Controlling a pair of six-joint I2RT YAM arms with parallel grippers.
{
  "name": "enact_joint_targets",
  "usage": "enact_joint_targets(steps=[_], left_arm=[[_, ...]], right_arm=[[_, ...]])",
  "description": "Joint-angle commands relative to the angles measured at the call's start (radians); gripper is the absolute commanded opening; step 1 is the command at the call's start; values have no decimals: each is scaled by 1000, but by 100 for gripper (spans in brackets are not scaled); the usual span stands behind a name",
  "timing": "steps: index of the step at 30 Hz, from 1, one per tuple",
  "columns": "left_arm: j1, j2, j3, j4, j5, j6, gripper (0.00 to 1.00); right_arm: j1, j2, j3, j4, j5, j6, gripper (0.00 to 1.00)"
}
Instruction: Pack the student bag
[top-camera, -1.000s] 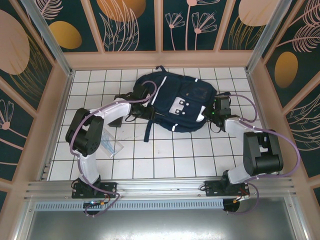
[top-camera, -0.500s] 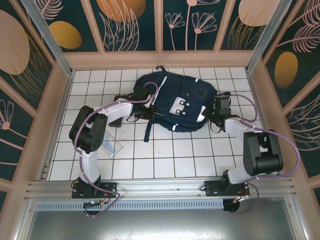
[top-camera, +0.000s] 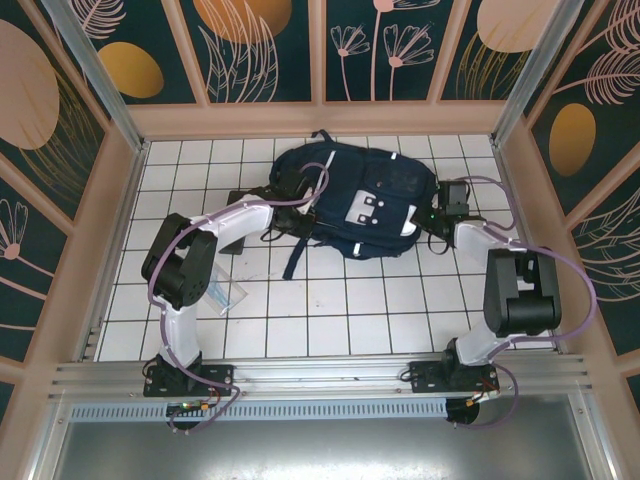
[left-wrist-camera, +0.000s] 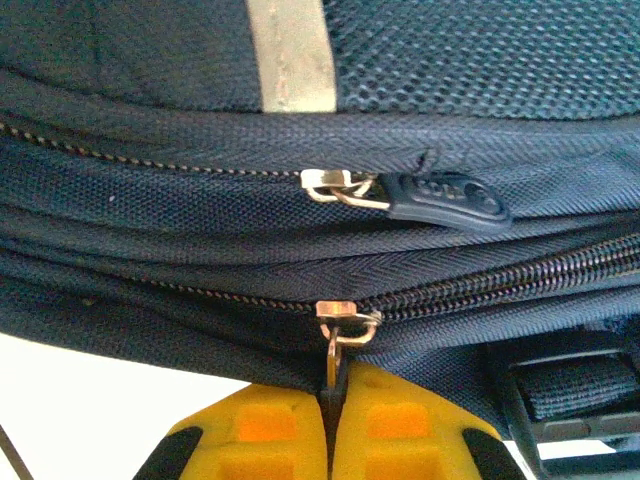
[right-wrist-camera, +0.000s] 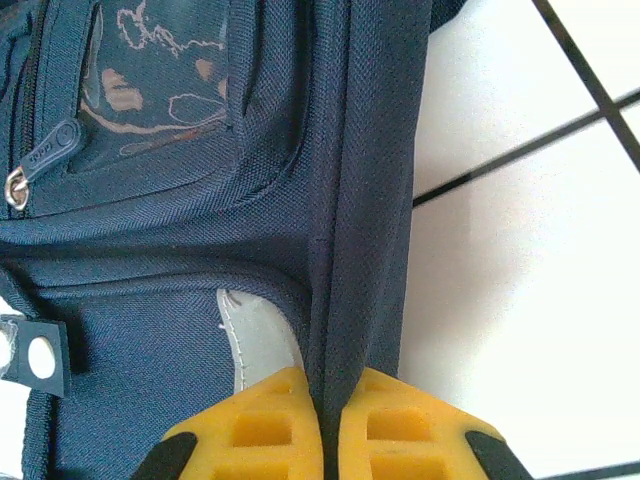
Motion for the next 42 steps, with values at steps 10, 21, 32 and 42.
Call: enact_joint_targets(steps=[10,21,32,42], left_arm=[[49,31,73,-169,52,27,17],[49,20,62,-101,131,-14,0],[53,-52,53,-17,149,-65,63],[59,28,25,170,206,-182,60]], right_arm=[[-35,48,82,20,118,-76,0],[-20,48,92,3,109,-88,0],[-19,36,83,-20,119,-96,0],[-13,12,68,-17,119,-100,0]])
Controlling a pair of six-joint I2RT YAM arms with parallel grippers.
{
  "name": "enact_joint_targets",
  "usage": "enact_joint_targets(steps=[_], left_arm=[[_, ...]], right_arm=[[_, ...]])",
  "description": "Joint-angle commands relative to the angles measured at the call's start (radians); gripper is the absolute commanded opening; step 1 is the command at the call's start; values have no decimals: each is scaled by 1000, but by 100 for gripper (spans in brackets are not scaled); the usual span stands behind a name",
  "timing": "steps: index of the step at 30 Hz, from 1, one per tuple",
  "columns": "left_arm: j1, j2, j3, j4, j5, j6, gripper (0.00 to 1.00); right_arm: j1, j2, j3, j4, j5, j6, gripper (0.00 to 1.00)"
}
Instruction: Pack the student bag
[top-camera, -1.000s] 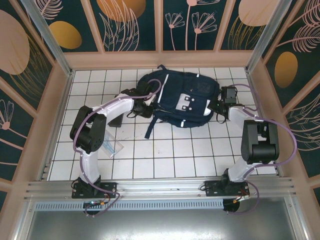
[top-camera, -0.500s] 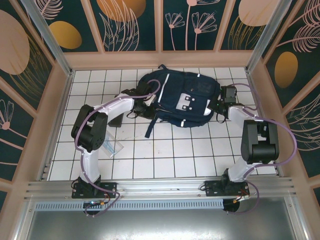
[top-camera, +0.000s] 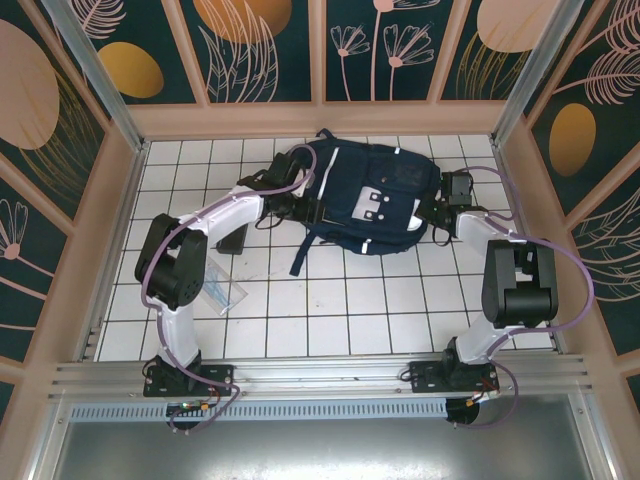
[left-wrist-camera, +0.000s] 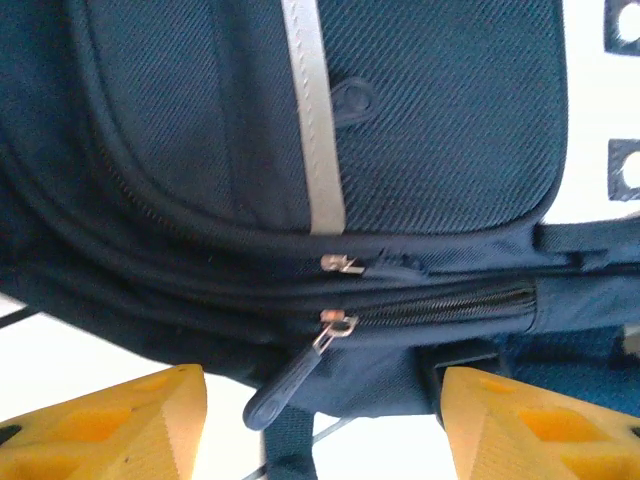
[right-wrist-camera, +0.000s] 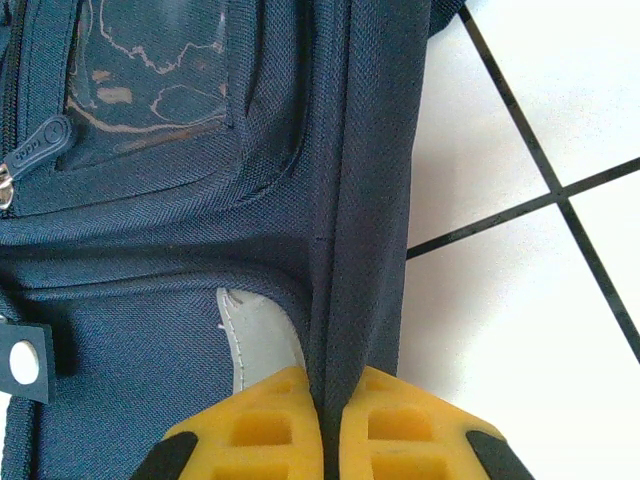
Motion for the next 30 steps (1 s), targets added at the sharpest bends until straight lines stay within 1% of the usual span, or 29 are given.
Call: enact_joint_targets(steps=[1,7,10,13,15,17,20,24,27,30], left_arm=[[6,58,-22,100,45,-60,59],[6,83,-27,110,0,-51,58],[6,95,-23,89,5,-45,58],[6,98,-31,64,21,-38,52],[6,94,-43,45,16,-28,44],[6,88,-57,22,-11,-13,37],[6,78,-75,0,-26,2,33],[5,75,-87,-17,-31,15,33],[3,93,-75,-26,-53,26,36],[-6,122,-49,-47,-76,40,37]], right_arm=[[1,-28,4,20,82,-30,0],[0,-46,-1,20,86,-35,0],[0,-50,-2,22,88,-35,0],[1,-46,-2,27,84,-33,0],[1,-41,-3,27,83,-32,0],[1,-34,-4,31,83,-30,0],[0,-26,-4,34,78,-26,0],[1,-19,-2,36,74,-21,0],[3,-19,-1,37,72,-19,0],[3,-19,1,33,71,-19,0]])
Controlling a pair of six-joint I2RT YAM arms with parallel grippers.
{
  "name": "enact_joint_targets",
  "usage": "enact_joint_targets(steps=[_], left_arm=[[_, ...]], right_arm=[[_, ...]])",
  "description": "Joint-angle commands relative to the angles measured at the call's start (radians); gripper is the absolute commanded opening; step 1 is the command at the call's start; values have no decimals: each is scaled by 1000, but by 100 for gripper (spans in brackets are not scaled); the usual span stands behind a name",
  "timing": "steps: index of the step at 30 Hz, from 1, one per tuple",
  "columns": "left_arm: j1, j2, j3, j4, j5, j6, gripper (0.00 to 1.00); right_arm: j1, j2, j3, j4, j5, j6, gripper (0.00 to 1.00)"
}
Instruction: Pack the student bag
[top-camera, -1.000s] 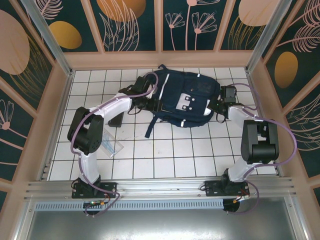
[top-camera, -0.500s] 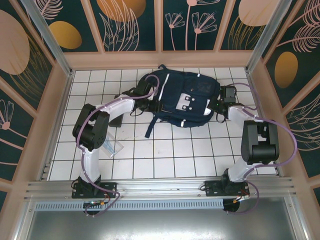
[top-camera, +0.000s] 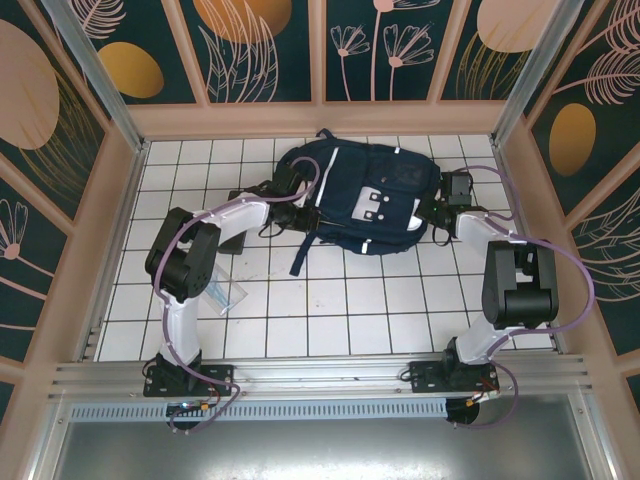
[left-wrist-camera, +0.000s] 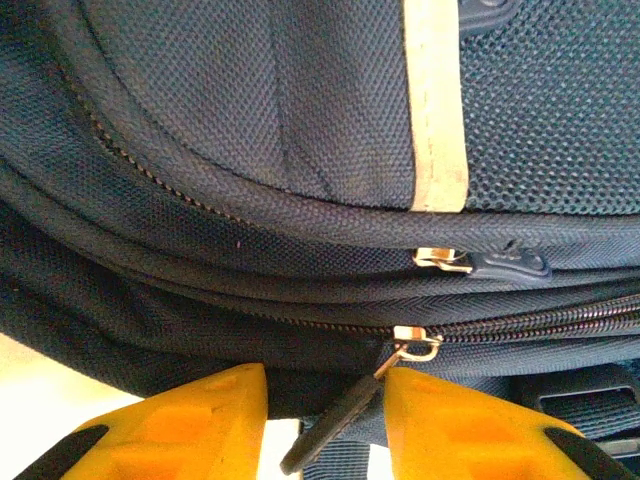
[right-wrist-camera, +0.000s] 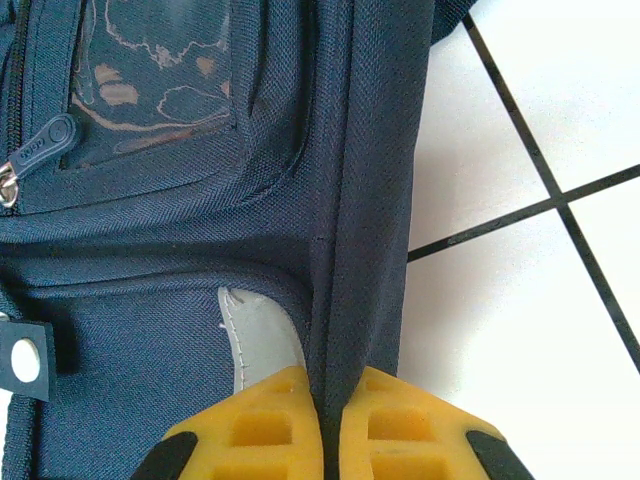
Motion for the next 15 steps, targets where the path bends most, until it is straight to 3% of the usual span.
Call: enact_joint_targets(steps=[1,8,13,15], left_arm=[[-10,50,14,-118,-59,36,37],[-25,76,17,-123,-83,52,28],[-24,59,36,-129,-98,52,3],[-24,48,50,-145,-128,56,0]], right_arm=[[-1,-15,0,32,67,-6,0],[-1,-14,-1,34,69,-4,0],[0,-16,3,28,75,-12,0],[-2,-14,7,24,80,-20,0]])
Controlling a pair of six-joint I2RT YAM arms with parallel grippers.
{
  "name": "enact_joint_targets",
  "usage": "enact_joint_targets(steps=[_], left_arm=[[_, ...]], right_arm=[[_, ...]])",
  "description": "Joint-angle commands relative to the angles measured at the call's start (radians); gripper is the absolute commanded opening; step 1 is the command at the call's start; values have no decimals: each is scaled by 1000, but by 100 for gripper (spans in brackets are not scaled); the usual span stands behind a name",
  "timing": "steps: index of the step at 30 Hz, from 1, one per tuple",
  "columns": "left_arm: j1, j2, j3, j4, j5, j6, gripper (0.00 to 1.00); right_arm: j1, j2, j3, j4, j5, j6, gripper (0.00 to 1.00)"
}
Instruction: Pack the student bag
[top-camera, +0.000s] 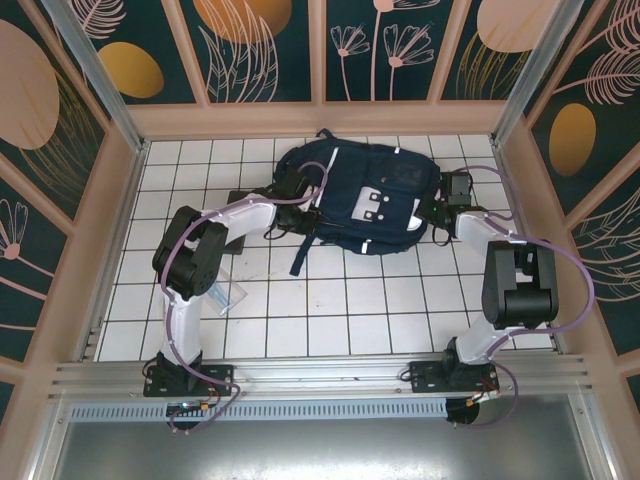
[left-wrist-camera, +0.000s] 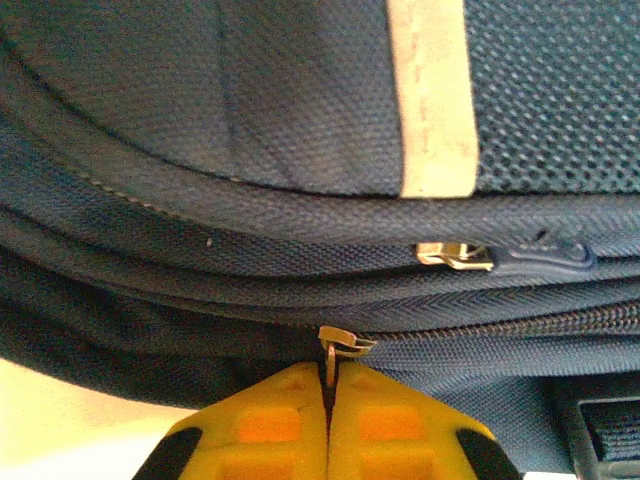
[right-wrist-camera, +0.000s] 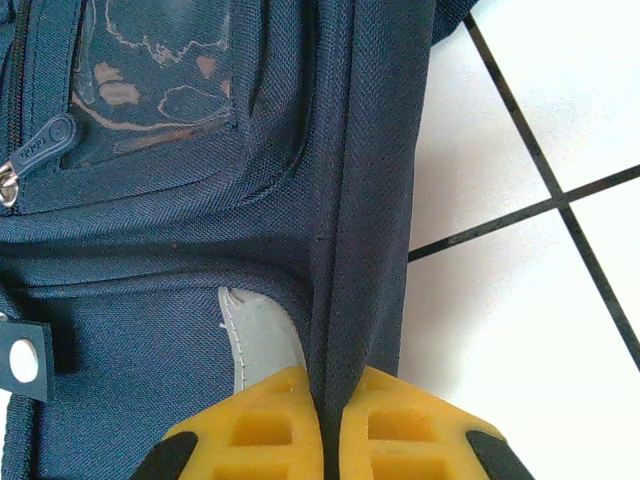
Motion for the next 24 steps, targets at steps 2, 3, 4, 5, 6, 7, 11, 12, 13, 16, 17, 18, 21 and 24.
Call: enact_joint_targets(steps=[2,3,4,5,6,7,11,12,13,16,17,18,21,24], left_arm=[[5,-3,30,-130,-96,18,0],[5,-6,37,-144,-109,24,0],[4,-7,51,-168,-125,31,0],[5,-7,60,-185,-131,37,0],[4,-9,70,-202,-139,44,0],[6,-13,74,-213,-143,49,0],[6,-13,105,-277,-167,102,0],[6,-12,110,-291,-178,116,0],[6,-11,110,-298,-190,123,0],[11,-2,91,-315,-223,136,0],[12,-2,79,-319,-219,136,0],[11,-9,64,-316,-202,136,0],[13,-51,-1,-283,-84,119,0],[3,-87,-36,-242,42,71,0]], right_arm=[[-4,-11,11,21,84,-26,0],[-5,-10,10,20,83,-27,0],[-4,-7,11,20,85,-31,0],[-4,-6,11,20,84,-32,0],[-4,-6,12,21,85,-34,0],[-5,-6,11,20,86,-38,0],[-7,7,25,15,113,-63,0],[-8,14,33,14,129,-70,0],[-11,20,40,14,143,-75,0],[-26,50,80,11,193,-96,0],[-35,60,97,11,200,-101,0],[-44,72,111,12,200,-101,0],[-74,116,179,12,185,-102,0],[-80,171,271,2,179,-108,0]])
